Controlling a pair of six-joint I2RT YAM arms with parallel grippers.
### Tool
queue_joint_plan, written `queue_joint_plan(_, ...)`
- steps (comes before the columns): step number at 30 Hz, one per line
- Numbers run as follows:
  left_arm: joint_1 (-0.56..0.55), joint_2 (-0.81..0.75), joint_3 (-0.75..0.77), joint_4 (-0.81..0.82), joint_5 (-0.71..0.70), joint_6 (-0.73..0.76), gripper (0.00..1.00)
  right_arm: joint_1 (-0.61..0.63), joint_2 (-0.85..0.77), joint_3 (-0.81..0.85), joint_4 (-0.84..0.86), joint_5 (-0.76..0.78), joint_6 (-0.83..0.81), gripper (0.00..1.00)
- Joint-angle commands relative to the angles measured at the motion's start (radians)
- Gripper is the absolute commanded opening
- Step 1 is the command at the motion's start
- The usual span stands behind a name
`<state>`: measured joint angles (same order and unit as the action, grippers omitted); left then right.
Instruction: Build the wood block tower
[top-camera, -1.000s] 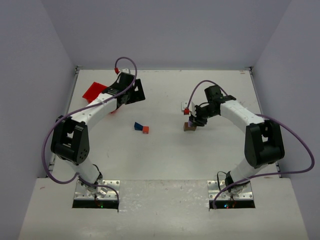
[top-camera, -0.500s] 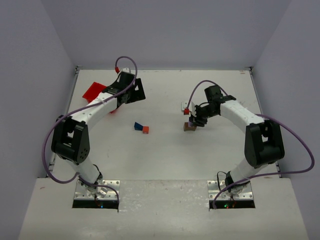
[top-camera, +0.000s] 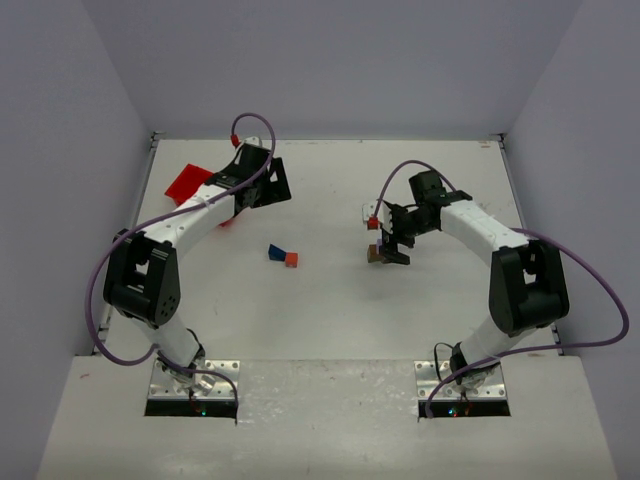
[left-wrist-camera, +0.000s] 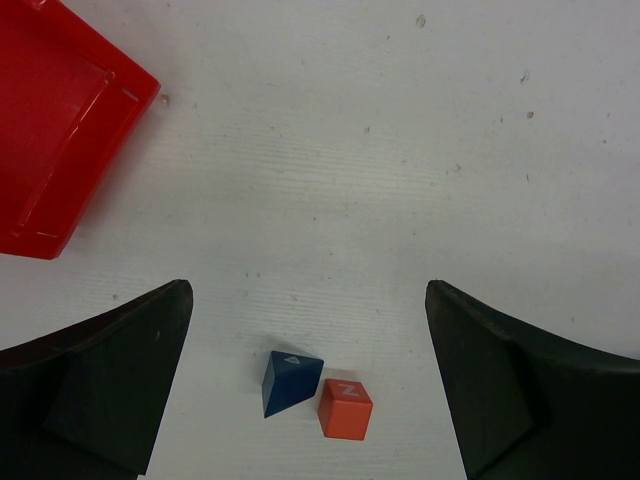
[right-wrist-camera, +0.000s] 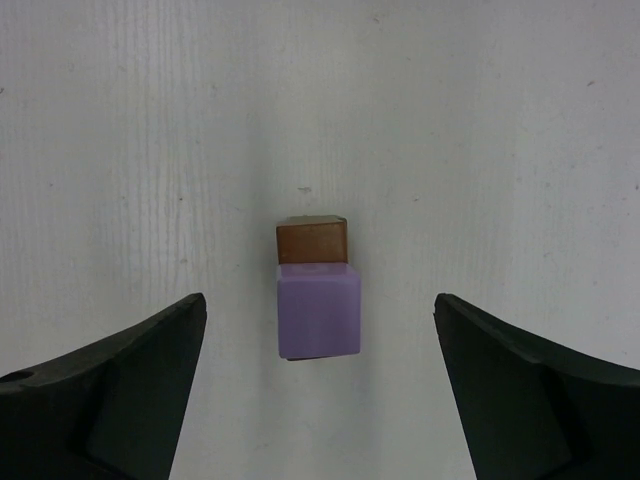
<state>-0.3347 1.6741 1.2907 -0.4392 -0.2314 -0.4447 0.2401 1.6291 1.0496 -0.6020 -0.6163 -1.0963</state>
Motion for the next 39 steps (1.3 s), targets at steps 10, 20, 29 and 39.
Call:
queue_joint_plan(10, -0.023, -0.091, -0.003, 0.024, -0.064, -0.057, 1.00, 0.032, -0.153, 0.037, 0.120, -0.029, 0.052, 0.99)
queue_joint_plan(20, -0.018, -0.200, -0.100, -0.067, -0.329, -0.239, 1.00, 0.298, -0.132, 0.154, 0.249, 0.008, 0.379, 0.99)
queue_joint_plan(29, -0.003, -0.251, -0.178, -0.061, -0.300, -0.258, 1.00, 0.399, -0.009, 0.233, 0.352, 0.211, 0.745, 0.99)
queue_joint_plan(39, 0.073, -0.329, -0.290, -0.031, -0.305, -0.307, 1.00, 0.524, 0.168, 0.294, 0.352, 0.442, 0.812, 0.99)
